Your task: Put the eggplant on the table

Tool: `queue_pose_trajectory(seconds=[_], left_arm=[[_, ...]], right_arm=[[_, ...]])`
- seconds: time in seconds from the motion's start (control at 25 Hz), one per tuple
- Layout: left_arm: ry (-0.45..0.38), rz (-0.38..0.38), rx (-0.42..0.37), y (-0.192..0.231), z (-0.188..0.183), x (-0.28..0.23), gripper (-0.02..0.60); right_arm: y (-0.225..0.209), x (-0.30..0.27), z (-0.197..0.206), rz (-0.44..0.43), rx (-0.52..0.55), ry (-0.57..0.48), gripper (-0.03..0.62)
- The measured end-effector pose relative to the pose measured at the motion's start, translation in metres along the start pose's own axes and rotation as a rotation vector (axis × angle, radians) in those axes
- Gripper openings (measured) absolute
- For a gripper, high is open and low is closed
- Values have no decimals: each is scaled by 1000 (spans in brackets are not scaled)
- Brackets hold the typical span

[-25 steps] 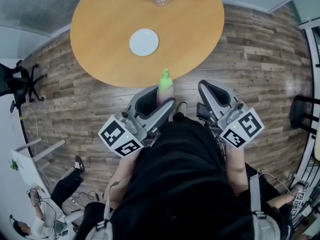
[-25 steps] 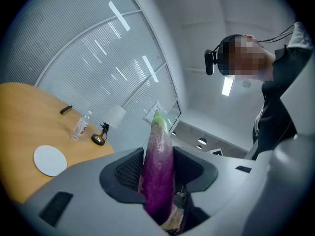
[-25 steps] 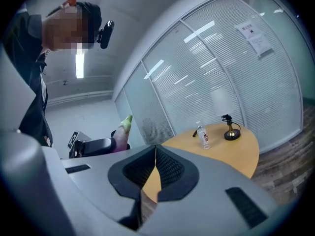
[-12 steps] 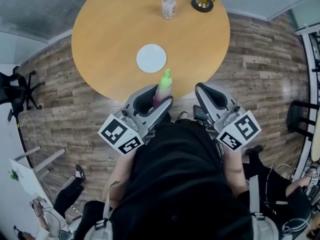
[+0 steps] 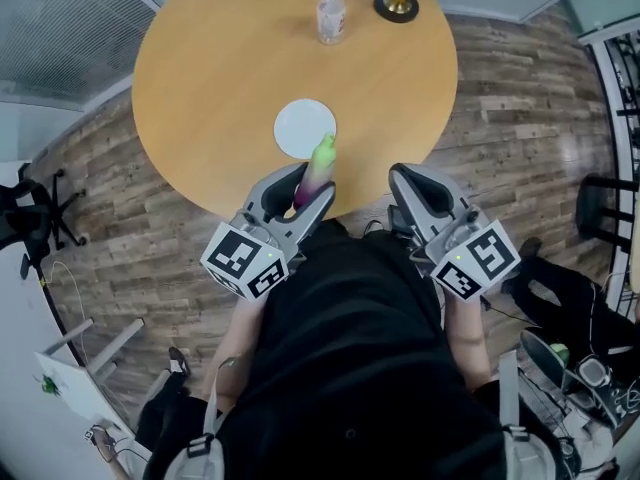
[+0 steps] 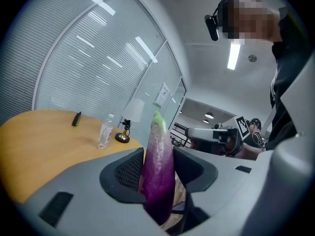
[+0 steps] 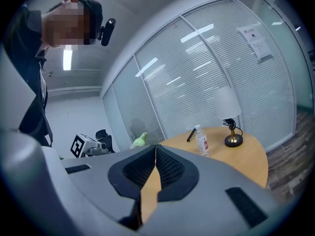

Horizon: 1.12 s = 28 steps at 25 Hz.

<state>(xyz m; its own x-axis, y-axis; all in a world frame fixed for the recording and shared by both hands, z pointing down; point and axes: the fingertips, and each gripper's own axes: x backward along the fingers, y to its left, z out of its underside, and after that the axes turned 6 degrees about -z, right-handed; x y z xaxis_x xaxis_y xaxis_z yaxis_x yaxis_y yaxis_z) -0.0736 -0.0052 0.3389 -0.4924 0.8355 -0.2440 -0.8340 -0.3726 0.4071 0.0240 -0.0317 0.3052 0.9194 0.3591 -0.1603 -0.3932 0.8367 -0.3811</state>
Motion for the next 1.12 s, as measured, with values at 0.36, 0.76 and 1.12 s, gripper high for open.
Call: queue_pose_trajectory(seconds=[0.36,0.76,1.12], left_arm=[[161,2,-87,39,30,-5,199],[275,-28,-181,62,54,-17,199],[372,-65,-224,83,74,-26,199]], right_arm=[[8,-25,12,68,-32,-7,17],[4,-31,22,111,-58,25,17],[7,-36,32,104,-78,71,17]])
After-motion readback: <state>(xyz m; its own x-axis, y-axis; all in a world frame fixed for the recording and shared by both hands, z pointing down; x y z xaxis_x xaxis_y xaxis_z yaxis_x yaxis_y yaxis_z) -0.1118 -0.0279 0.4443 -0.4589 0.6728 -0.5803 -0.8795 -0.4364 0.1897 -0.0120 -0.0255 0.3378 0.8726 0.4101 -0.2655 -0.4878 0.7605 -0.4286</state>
